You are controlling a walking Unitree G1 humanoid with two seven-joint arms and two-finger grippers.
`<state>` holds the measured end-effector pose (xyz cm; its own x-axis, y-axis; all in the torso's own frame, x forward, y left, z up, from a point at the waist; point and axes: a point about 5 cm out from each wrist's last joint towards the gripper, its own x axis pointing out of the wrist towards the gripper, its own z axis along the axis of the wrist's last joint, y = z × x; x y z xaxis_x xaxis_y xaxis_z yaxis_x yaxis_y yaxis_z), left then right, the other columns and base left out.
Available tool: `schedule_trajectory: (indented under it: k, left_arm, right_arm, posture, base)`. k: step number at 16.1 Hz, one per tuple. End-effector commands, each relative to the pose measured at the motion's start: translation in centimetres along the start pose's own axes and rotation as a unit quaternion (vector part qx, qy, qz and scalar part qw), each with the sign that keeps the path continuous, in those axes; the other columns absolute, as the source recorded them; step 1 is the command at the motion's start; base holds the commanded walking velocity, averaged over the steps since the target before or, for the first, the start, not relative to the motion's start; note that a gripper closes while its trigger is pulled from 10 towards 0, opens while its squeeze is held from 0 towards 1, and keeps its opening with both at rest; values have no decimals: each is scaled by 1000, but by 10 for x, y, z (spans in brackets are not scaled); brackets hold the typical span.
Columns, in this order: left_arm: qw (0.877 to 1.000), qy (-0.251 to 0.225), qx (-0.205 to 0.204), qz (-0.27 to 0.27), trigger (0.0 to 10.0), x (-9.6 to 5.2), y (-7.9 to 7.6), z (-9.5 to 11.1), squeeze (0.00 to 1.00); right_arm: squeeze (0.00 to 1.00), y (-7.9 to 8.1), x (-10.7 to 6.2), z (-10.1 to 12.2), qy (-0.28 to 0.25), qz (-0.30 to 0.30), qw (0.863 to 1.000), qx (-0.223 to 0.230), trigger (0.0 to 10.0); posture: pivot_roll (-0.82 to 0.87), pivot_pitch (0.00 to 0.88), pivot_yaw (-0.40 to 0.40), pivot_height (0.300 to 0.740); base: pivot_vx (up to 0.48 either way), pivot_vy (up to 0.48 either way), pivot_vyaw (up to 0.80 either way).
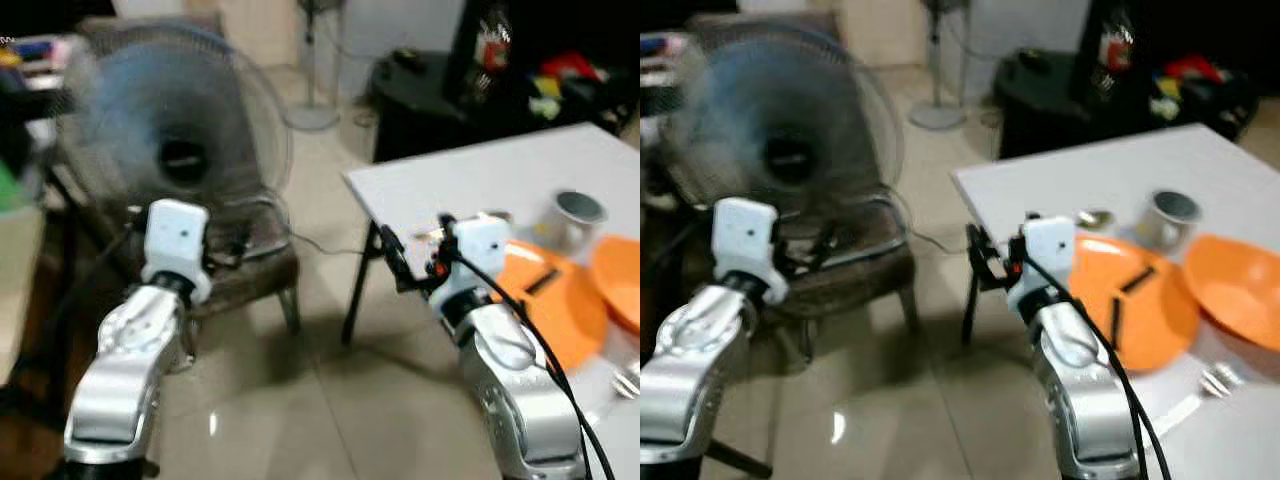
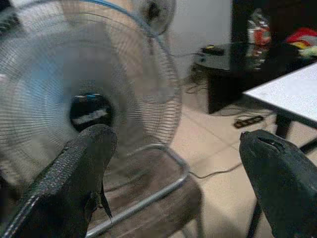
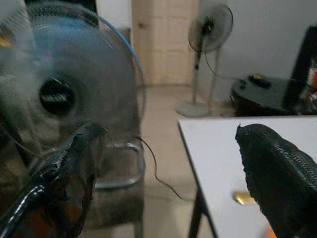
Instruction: Setting the table
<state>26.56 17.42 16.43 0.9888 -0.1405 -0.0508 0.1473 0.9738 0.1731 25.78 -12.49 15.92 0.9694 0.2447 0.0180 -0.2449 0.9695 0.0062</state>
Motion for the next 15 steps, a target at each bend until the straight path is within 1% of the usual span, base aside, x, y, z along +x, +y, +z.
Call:
schedule_trajectory:
  k: [1,3,4,5,7,9,11,13,15]
  left_arm:
    - [1000,-1,-5,-4,10000,0,-4,0,0]
    - [1000,-5,-6,-11,10000,2,-6,4,0]
    - [1000,-5,-2,-17,10000,2,-7,4,0]
    - [1000,0,-3,-7,10000,2,-4,2,0]
    - [1000,-5,-6,-14,10000,3,-7,5,0]
    - [1000,-2,-6,-6,10000,2,-6,3,0]
    - [1000,-4,-5,-13,10000,1,-8,4,0]
    - [1000,1,-5,-2,10000,0,-5,3,0]
    - [1000,0,-4,-3,10000,-2,-4,3,0]
  right_arm:
    - [1000,-7,-2,-6,12,-19,1000,-2,10000]
    - [1000,-8,-2,-3,7,-27,1000,3,10000]
    - [1000,-10,-2,-4,7,-35,999,7,10000]
    - [1000,-11,-1,-7,14,-44,999,9,10000]
    - [1000,-12,-2,-8,24,-42,999,11,10000]
    - [1000,-12,3,-10,31,-44,998,-16,10000]
    - [1000,-13,4,-9,29,-43,999,-16,10000]
    - [1000,-13,5,-10,31,-39,999,-15,10000]
    - [1000,-11,6,-9,30,-33,999,-13,10000]
  posture:
    - [85,0,26,740]
    - [87,0,25,740]
    - [88,0,22,740]
    - [82,0,26,740]
    - [86,0,19,740]
    - [87,0,21,740]
    - [97,0,9,740]
    - [103,0,9,740]
    - [112,0,-4,740]
  base:
    - [0,364,800]
    - [0,364,613]
    - [0,364,0]
    - [0,368,0]
    - [0,366,0]
    - [0,366,0]
    - [0,366,0]
    - [0,362,0]
    - [0,360,0]
